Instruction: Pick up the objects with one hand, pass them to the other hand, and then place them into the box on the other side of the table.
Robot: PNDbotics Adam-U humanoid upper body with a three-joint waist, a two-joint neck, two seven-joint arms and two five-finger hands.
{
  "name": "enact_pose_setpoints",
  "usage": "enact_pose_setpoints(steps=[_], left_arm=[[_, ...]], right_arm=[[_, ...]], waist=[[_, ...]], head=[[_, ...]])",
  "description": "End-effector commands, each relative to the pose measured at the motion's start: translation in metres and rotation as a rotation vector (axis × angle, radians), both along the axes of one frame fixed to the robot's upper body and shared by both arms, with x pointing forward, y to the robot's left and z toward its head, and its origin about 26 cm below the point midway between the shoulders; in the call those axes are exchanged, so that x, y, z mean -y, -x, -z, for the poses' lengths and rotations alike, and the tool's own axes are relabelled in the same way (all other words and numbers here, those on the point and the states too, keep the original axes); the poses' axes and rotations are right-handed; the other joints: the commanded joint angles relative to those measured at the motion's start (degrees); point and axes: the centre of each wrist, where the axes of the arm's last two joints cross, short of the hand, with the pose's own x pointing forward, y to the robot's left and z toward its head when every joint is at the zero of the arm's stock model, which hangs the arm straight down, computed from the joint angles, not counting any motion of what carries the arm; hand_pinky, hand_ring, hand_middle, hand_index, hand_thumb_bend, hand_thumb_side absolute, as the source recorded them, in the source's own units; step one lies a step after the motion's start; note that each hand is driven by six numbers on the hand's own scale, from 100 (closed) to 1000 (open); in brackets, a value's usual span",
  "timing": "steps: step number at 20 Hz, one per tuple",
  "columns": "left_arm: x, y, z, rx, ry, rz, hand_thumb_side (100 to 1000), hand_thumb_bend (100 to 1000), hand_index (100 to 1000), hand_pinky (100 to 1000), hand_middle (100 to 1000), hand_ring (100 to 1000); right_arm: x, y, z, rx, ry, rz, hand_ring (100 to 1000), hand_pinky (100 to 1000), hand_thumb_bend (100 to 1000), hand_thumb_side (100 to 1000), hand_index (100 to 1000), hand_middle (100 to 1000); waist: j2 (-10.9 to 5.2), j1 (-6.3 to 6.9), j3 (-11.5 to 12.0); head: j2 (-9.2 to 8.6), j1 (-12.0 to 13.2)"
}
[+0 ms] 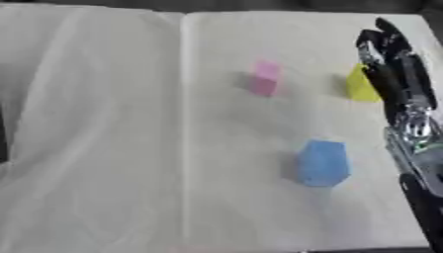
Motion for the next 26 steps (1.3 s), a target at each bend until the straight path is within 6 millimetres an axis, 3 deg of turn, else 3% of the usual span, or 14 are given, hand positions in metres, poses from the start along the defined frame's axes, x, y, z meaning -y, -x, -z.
enact_pose_setpoints(steps=[1,7,9,11,12,13,15,20,26], left_arm=[[-0.006,0.003,-0.008,0.024,-0.022,-0.017,1000,409,959,769,856,789],[-0.012,0.006,-0.004,0.01,-0.028,-0.038,1000,404,959,776,857,790],[-0.013,0.007,-0.003,0.008,-0.03,-0.045,1000,411,957,772,854,787],[-0.015,0.007,-0.002,0.006,-0.03,-0.055,1000,412,956,771,854,787],[-0.015,0.007,-0.002,0.005,-0.029,-0.058,1000,412,956,769,853,786],[-0.015,0.008,-0.002,0.005,-0.029,-0.061,1000,412,956,768,853,786],[-0.016,0.008,0.0,0.001,-0.029,-0.066,1000,412,955,769,852,785],[-0.016,0.009,0.0,0.001,-0.029,-0.071,1000,406,956,770,853,786],[-0.018,0.01,0.001,-0.005,-0.032,-0.08,1000,403,955,772,853,786]], right_arm=[[0.011,0.007,-0.03,-0.037,0.153,-0.055,949,876,124,590,962,845],[0.017,0.018,-0.073,-0.163,0.526,-0.182,950,884,161,473,953,866],[0.018,0.021,-0.085,-0.208,0.655,-0.227,950,889,201,381,934,870],[0.02,0.023,-0.093,-0.251,0.761,-0.266,949,890,208,367,925,868],[0.02,0.024,-0.094,-0.272,0.799,-0.283,955,899,234,274,908,870],[0.02,0.025,-0.094,-0.316,0.864,-0.317,954,899,246,246,906,868],[0.02,0.027,-0.094,-0.381,0.964,-0.367,961,907,175,250,913,874],[0.017,0.033,-0.084,-0.459,1.1,-0.413,960,909,236,146,909,872],[0.005,0.048,-0.059,-0.491,1.136,-0.434,951,901,270,171,911,863]], waist=[[-1.93,0.02,-0.4],[-3.13,0.16,-1.2],[-3.38,0.31,-1.3],[-3.54,0.45,-1.4],[-3.57,0.47,-1.4],[-3.59,0.51,-1.3],[-3.56,0.61,-1.3],[-3.26,0.8,-1.4],[-3.02,0.64,-2.1]], head=[[1.52,-0.6],[1.66,0.7],[1.26,1.2],[0.93,1.6],[0.7,1.7],[0.35,1.8],[-0.13,1.9],[-0.83,2.0],[-0.34,2.2]])
